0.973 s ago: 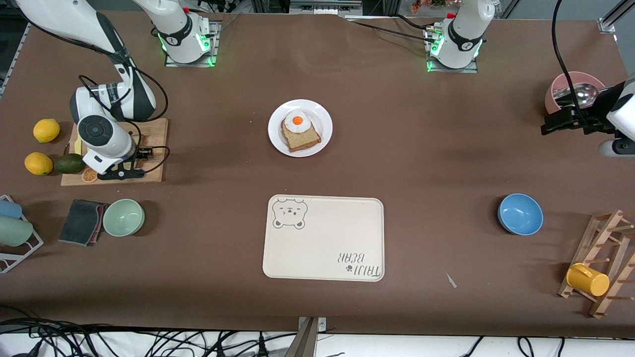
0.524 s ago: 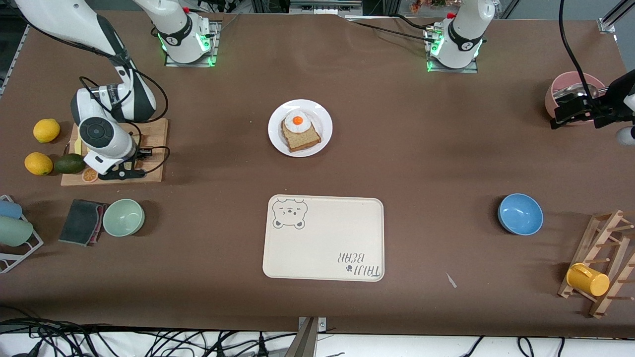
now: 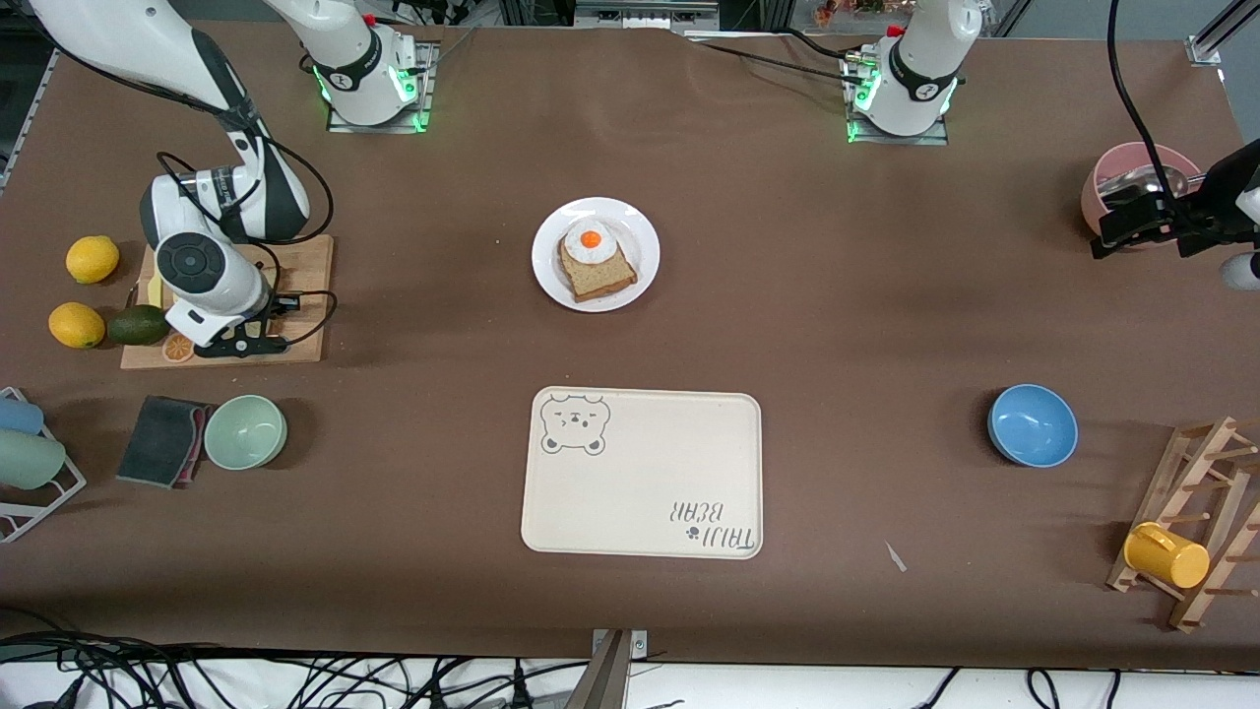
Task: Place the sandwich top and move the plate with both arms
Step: 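Carry the bread slice with the right gripper onto the white plate, then release the bread on the plate and return the right gripper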
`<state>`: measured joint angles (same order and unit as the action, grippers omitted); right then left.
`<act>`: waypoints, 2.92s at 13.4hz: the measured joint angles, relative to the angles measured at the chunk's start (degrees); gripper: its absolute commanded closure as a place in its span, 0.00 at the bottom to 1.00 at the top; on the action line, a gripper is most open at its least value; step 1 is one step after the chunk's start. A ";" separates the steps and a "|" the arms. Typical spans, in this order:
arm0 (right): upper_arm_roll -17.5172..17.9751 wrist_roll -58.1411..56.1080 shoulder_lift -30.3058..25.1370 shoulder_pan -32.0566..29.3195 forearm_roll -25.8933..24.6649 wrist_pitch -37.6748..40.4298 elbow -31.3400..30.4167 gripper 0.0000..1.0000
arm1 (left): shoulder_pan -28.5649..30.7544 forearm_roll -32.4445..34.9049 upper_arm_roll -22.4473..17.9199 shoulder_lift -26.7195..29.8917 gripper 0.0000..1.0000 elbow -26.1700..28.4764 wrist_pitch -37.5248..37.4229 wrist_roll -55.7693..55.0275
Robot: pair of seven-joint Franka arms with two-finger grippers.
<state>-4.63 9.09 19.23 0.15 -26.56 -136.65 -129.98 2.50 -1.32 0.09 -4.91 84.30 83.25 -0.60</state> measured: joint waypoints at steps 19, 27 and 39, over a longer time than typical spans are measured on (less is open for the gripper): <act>9.15 20.69 0.18 17.97 26.40 44.70 31.87 1.00 | -0.20 0.00 1.14 0.05 0.00 0.01 0.06 0.00; 9.42 51.39 4.38 36.68 32.76 31.97 32.75 1.00 | -0.21 0.00 1.24 0.05 0.00 0.01 0.06 0.00; 9.22 57.34 14.65 45.10 32.72 18.38 33.24 0.25 | -0.20 0.00 1.34 0.04 0.00 0.02 0.06 0.00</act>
<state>4.59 66.43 33.88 45.25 6.16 -118.27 -96.74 2.31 -1.32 1.43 -4.87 84.32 83.31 -0.61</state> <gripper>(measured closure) 0.925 0.000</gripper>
